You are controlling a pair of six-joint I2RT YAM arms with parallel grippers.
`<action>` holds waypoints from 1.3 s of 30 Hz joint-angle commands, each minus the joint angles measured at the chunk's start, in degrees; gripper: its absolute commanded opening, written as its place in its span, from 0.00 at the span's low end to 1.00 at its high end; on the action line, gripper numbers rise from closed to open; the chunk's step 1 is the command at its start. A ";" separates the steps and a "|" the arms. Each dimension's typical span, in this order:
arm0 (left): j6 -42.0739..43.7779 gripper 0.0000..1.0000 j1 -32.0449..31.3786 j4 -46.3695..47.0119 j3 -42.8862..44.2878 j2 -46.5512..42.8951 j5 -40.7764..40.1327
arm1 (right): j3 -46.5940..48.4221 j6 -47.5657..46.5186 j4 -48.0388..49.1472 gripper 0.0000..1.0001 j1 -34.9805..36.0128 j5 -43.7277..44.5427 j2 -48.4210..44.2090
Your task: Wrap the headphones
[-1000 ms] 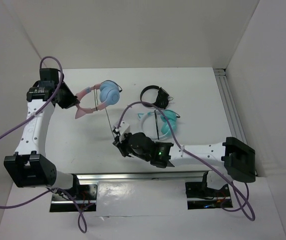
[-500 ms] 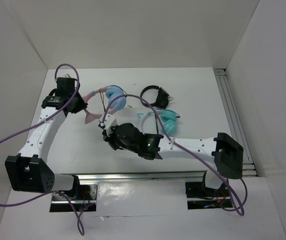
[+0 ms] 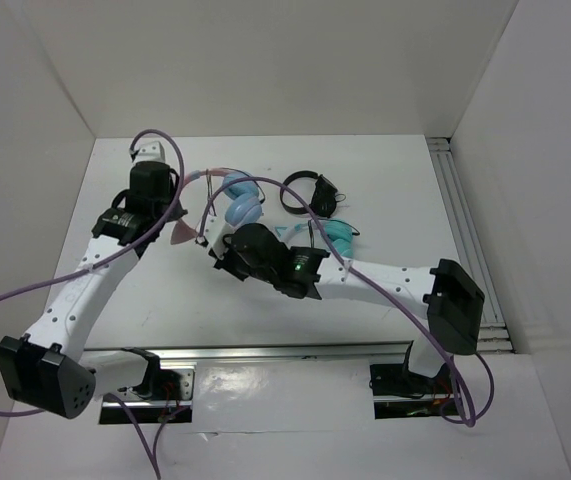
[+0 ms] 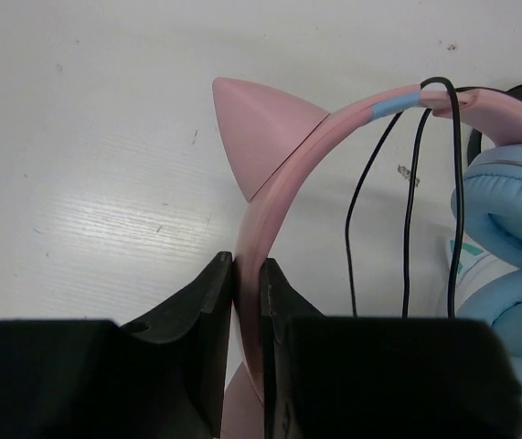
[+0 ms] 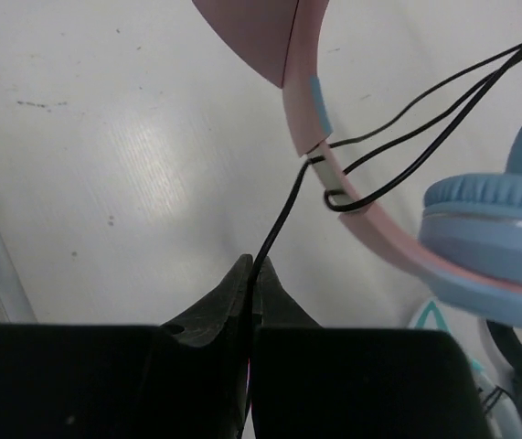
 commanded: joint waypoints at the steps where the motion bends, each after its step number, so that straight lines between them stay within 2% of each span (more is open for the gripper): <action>1: 2.72 0.00 -3.13 6.49 0.72 -0.88 -6.77 | 4.89 -5.21 -4.21 0.00 -0.54 -1.97 -0.29; 8: 3.25 0.00 -9.02 4.65 0.72 -0.35 -14.78 | 5.52 -6.97 -6.07 0.00 -1.07 -4.26 -2.30; 12: 5.35 0.00 -11.13 4.65 0.19 -0.35 -16.90 | 4.90 -9.42 -6.07 0.00 -1.07 0.21 -3.80; 16: 6.50 0.00 -12.54 4.65 -0.51 -0.35 -16.91 | 4.90 -11.98 -6.60 0.05 -1.07 5.39 -4.94; 18: 7.99 0.00 -13.07 4.65 -1.56 -0.35 -13.85 | 4.90 -13.03 -6.60 0.09 -1.76 6.54 -6.17; 23: 13.00 0.00 -15.26 7.46 -2.89 -0.35 -7.07 | 0.07 -15.58 -1.77 0.11 -6.33 4.28 -8.81; 26: 15.89 0.00 -17.98 7.46 -2.89 -0.35 -5.57 | -2.74 -16.29 1.13 0.17 -7.57 4.26 -10.65; 28: 16.52 0.00 -19.56 6.24 -2.89 0.26 -5.57 | -3.80 -16.91 1.75 0.22 -8.09 4.26 -11.27; 34: 18.36 0.00 -24.05 5.18 -3.50 -0.53 -5.57 | -4.86 -16.91 2.89 0.23 -10.30 3.21 -11.27; 36: 18.36 0.00 -24.75 4.56 -3.50 -0.53 -6.45 | -4.86 -17.43 2.89 0.31 -10.82 3.99 -10.58; 39: 18.36 0.00 -25.28 3.42 -3.50 -1.05 -7.67 | -4.25 -17.43 2.89 0.35 -11.52 4.70 -10.04</action>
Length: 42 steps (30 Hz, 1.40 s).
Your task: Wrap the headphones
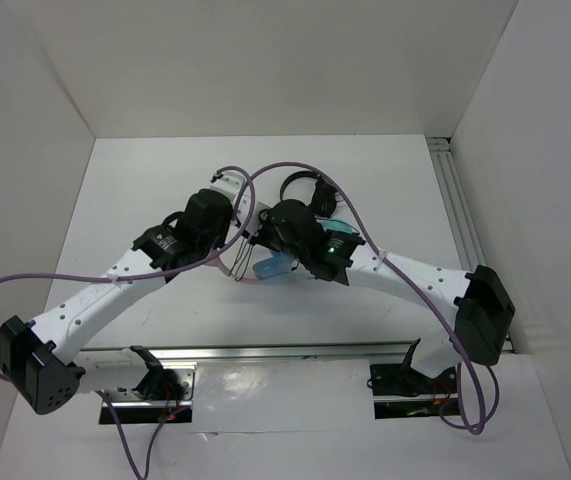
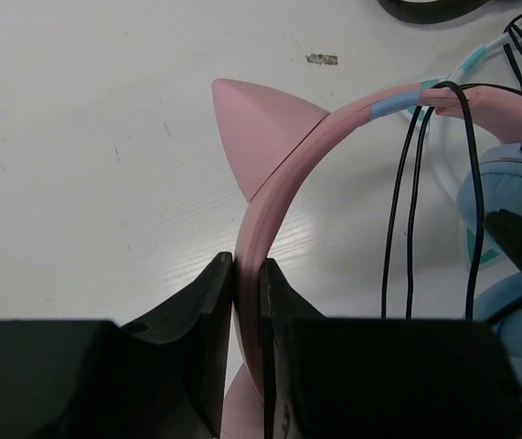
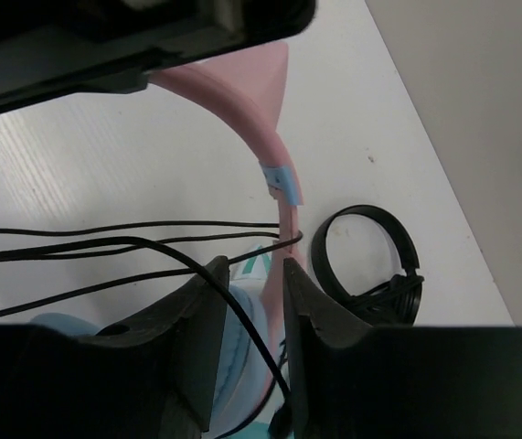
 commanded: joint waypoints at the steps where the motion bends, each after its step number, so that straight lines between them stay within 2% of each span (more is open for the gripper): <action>1: 0.40 0.00 -1.33 1.95 0.19 -1.69 -1.16 | 0.74 -0.38 4.73 0.38 -2.04 2.06 -1.63; 8: 0.40 0.00 -1.33 -0.24 0.19 -2.30 0.32 | 0.21 0.22 5.26 0.48 -5.38 2.14 -1.63; 14: 0.40 0.00 -1.33 -1.39 -1.03 -5.72 2.35 | -0.58 1.98 6.58 0.51 -10.38 -3.64 -0.84; 19: -0.74 0.00 -1.33 -2.08 -2.36 -7.93 4.37 | -0.05 4.00 6.84 0.52 -11.62 -4.18 0.57; 23: -1.36 0.00 -0.72 -2.88 -2.36 -7.40 6.92 | 0.57 5.42 6.06 0.58 -12.15 -7.86 -0.91; 28: -4.43 0.00 5.16 -4.73 -0.34 -5.39 8.94 | 2.68 8.13 2.36 0.65 -12.15 -10.34 -5.04; 32: -6.90 0.00 13.68 -5.43 0.98 -2.48 14.38 | 0.92 11.12 3.85 0.87 -12.15 -8.58 -10.06; 37: -7.60 0.00 21.25 -2.89 2.74 0.33 22.99 | 0.92 13.76 1.57 0.92 -12.15 -5.07 -14.63; 38: -8.12 0.00 23.61 -2.01 2.74 1.81 23.96 | 0.92 14.37 1.04 0.98 -12.15 -5.06 -15.24; 39: -8.13 0.00 25.02 -1.22 2.74 2.35 24.67 | 0.40 14.38 1.04 1.00 -12.15 -5.06 -15.77; 42: -8.13 0.00 31.35 1.60 3.27 5.33 31.61 | -0.23 15.87 0.51 1.00 -11.63 -4.36 -16.83</action>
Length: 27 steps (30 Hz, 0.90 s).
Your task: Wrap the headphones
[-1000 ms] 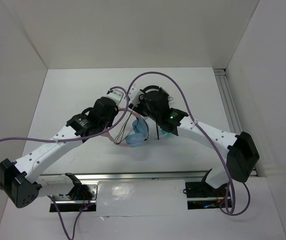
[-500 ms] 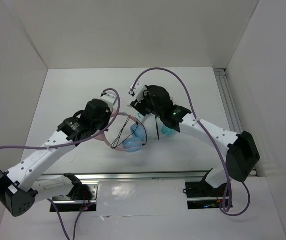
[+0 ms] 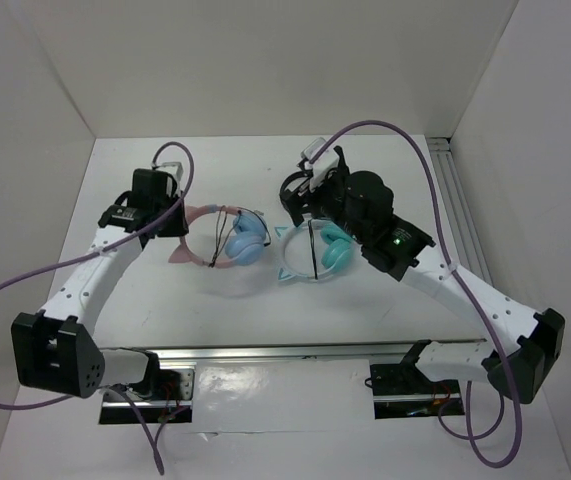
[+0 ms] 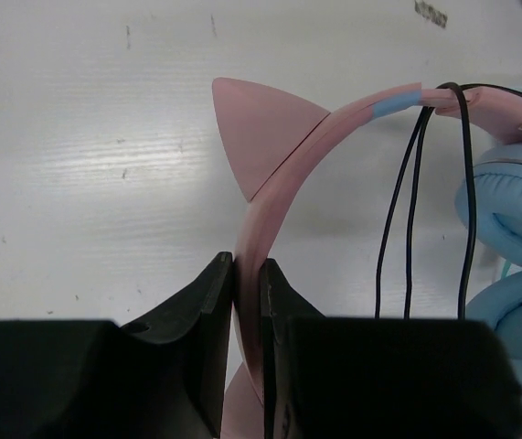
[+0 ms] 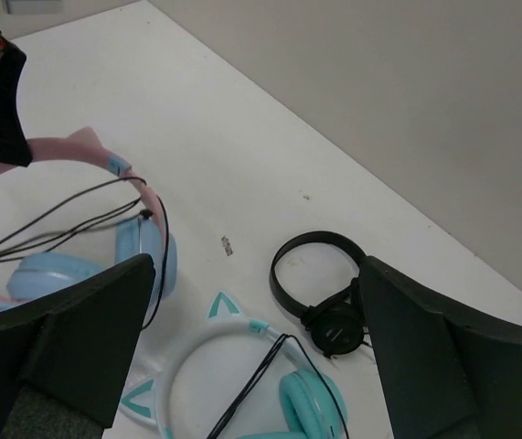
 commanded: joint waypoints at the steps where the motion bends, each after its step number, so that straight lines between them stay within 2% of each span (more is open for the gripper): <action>1: -3.10 0.00 5.87 8.74 3.82 2.39 11.83 | -0.14 2.65 -2.13 1.00 0.31 2.28 -0.90; 4: -3.63 0.00 7.56 12.10 6.69 6.94 15.46 | 0.03 6.24 -4.06 1.00 1.45 5.43 -0.90; 12: -1.78 0.00 7.03 16.49 13.91 18.72 12.03 | 0.04 9.16 -7.49 1.00 5.31 8.61 -5.02; 18: -1.78 0.00 6.50 17.63 14.54 21.03 10.38 | 0.04 9.94 -8.82 1.00 6.99 13.09 -5.56; 22: -1.08 0.00 5.97 18.25 13.83 22.17 7.91 | 1.53 12.30 -11.09 1.00 6.99 13.10 -6.08; 27: -2.48 0.00 5.45 19.56 15.24 26.65 8.60 | 1.36 14.60 -11.89 1.00 7.52 8.62 -8.63</action>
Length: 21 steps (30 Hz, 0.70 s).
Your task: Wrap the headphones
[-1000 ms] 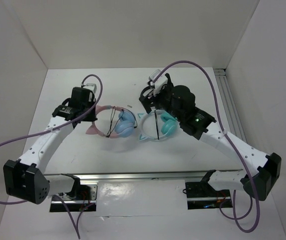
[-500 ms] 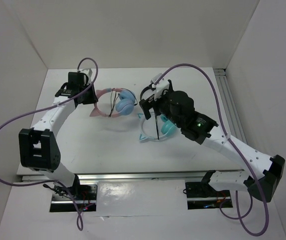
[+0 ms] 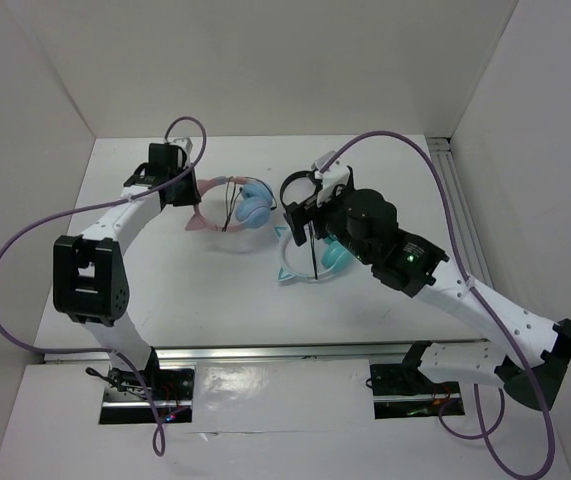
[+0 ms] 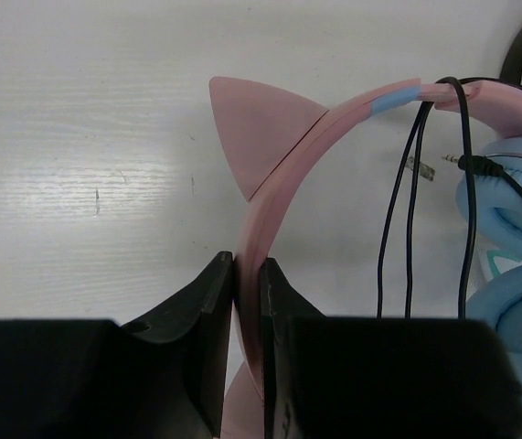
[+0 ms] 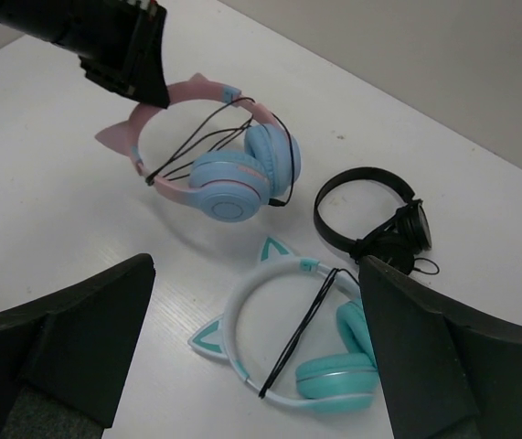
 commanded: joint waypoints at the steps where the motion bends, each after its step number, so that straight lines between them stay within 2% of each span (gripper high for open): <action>1: -1.53 0.00 -0.50 5.44 2.10 2.70 -0.61 | 0.97 2.54 -0.86 1.00 0.61 -2.13 -3.86; 6: -4.51 0.00 -2.78 9.31 -3.16 2.70 -5.63 | -0.27 2.01 -0.86 1.00 0.61 -4.42 -4.92; 9: -4.51 0.00 -4.27 8.53 -3.17 4.89 -8.09 | -0.80 2.01 -0.86 1.00 0.61 -5.65 -4.93; 10: -4.51 0.04 -4.28 7.48 -3.17 4.90 -9.76 | -0.80 2.01 -0.86 1.00 0.61 -5.66 -5.53; 11: -4.51 0.14 -5.06 6.86 -3.17 4.90 -10.99 | -0.80 2.01 -0.86 1.00 0.61 -6.18 -5.54; 14: -4.51 0.33 -5.68 5.63 -3.17 4.03 -14.24 | -0.28 2.01 -0.86 1.00 0.61 -6.18 -5.54; 15: -4.51 0.51 -5.68 4.76 -3.17 3.24 -15.30 | -0.27 2.01 -1.55 1.00 0.61 -6.18 -5.54; 16: -4.51 0.59 -5.68 4.75 -3.78 2.45 -16.27 | -0.27 2.01 -1.56 1.00 0.61 -6.70 -6.06; 19: -4.51 0.76 -5.68 3.35 -4.39 -1.42 -19.08 | 0.34 2.01 -1.56 1.00 0.61 -6.71 -6.07; 21: -4.51 0.80 -6.21 3.34 -4.40 -3.97 -20.58 | 1.04 2.01 -2.17 1.00 1.13 -7.24 -6.07</action>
